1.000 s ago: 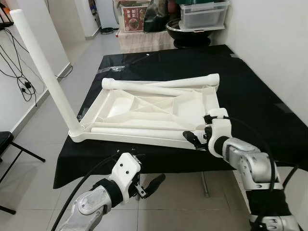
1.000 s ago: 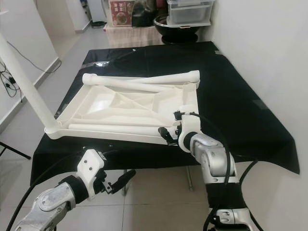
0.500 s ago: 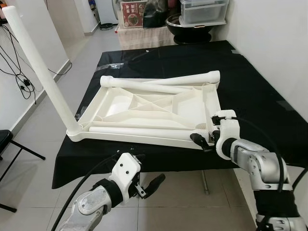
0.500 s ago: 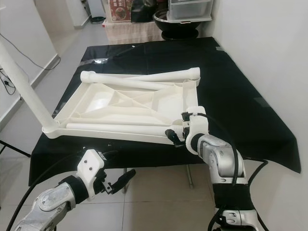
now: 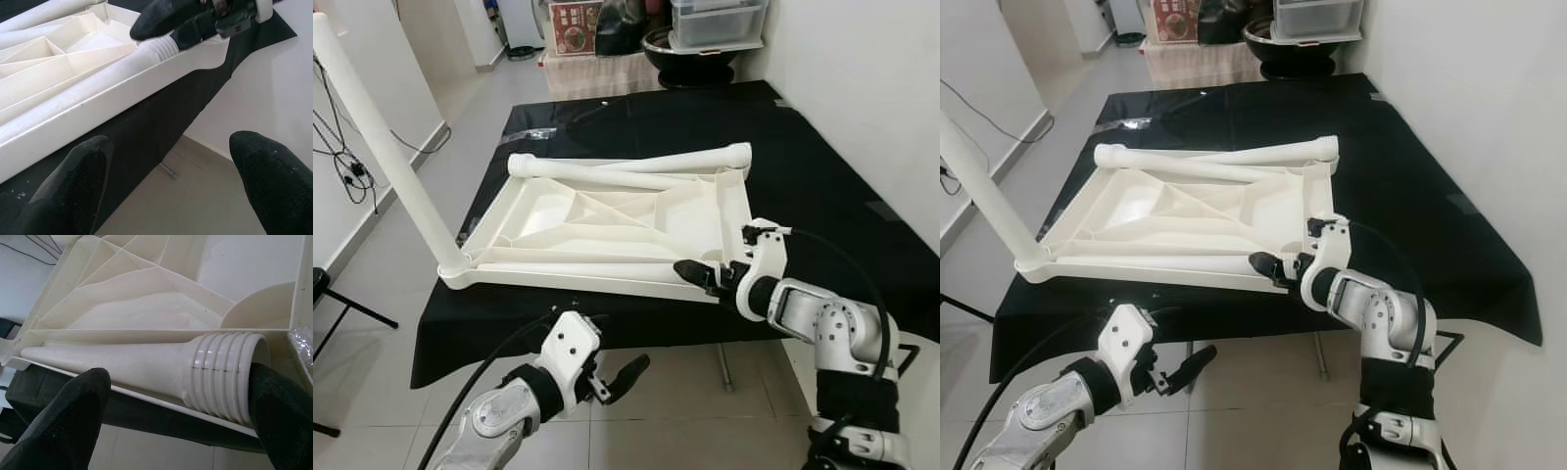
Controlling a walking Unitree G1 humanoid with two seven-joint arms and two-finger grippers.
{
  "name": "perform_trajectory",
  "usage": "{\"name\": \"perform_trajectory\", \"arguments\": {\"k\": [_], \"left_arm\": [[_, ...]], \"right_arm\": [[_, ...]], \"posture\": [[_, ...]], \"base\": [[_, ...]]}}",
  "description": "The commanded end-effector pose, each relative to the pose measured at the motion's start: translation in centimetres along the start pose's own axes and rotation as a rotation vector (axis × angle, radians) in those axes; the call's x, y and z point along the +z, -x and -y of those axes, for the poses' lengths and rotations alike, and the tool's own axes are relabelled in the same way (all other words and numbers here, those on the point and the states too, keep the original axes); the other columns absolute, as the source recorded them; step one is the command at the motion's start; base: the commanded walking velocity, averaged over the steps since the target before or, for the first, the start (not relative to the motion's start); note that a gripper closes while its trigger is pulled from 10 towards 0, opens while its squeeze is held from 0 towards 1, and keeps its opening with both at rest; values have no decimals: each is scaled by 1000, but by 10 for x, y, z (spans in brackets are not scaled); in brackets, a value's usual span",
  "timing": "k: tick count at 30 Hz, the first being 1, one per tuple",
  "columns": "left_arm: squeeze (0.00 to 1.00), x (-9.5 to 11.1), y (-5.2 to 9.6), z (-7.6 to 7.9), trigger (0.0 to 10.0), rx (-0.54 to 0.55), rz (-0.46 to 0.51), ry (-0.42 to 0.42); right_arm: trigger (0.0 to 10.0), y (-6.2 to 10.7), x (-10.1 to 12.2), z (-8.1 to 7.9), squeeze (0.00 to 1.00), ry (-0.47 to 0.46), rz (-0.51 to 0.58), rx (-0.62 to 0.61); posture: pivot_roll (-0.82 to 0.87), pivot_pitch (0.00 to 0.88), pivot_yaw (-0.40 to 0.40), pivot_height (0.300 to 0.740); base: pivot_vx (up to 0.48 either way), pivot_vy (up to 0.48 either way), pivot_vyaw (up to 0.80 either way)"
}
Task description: Building children table
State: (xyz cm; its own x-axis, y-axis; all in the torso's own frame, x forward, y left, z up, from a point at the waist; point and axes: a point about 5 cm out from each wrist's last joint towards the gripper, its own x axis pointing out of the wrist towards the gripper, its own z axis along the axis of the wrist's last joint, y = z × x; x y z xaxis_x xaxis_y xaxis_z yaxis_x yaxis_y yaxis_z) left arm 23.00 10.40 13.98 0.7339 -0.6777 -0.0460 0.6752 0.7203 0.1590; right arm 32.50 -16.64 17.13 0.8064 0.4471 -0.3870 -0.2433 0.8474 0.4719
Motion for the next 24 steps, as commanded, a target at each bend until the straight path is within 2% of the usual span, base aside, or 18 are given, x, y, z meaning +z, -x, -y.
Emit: {"name": "perform_trajectory", "arguments": {"k": [1, 6, 11, 12, 13, 14, 15, 16, 18, 24], "left_arm": [[0, -1, 1, 3, 10000, -3, -8, 8], [0, 0, 2, 4, 10000, -1, -7, 11], [0, 0, 2, 5, 10000, -2, -8, 16], [0, 0, 2, 5, 10000, -3, -8, 17], [0, 0, 3, 5, 10000, -3, -8, 18], [0, 0, 3, 5, 10000, -3, -8, 18], [0, 0, 3, 5, 10000, -4, -8, 19], [0, 0, 3, 6, 10000, -3, -9, 20], [0, -1, 3, 6, 10000, -3, -10, 23], [0, -1, 3, 6, 10000, -1, -10, 26]], "right_arm": [[10000, -8, -4, -8, 0, -38, -23, 58], [10000, -13, -2, -5, 0, -105, 15, 96], [10000, -12, -4, -1, 0, -98, -16, 161], [9686, -12, -4, 0, 0, -94, -24, 177], [3843, -11, -4, 2, 0, -83, -31, 188], [3843, -11, -4, 2, 0, -83, -31, 188], [824, -10, -3, 4, 0, -74, -36, 192], [0, -10, -2, 5, 0, -60, -42, 204], [0, -8, 2, 7, 0, -15, -52, 231], [0, -6, 13, 8, 0, 20, -43, 262]], "posture": [[-92, 94, 17, 740], [-86, 98, 16, 740], [-86, 100, 16, 740], [-85, 101, 15, 740], [-84, 101, 14, 740], [-84, 101, 14, 740], [-84, 101, 14, 740], [-84, 101, 14, 740], [-83, 101, 11, 740], [-83, 100, 8, 740]], "base": [[0, 0, 0], [0, 0, 0], [0, 0, 0], [0, 0, 0], [0, 0, 0], [0, 0, 0], [0, 0, 0], [0, 0, 0], [0, 0, 0], [0, 0, 0]]}}
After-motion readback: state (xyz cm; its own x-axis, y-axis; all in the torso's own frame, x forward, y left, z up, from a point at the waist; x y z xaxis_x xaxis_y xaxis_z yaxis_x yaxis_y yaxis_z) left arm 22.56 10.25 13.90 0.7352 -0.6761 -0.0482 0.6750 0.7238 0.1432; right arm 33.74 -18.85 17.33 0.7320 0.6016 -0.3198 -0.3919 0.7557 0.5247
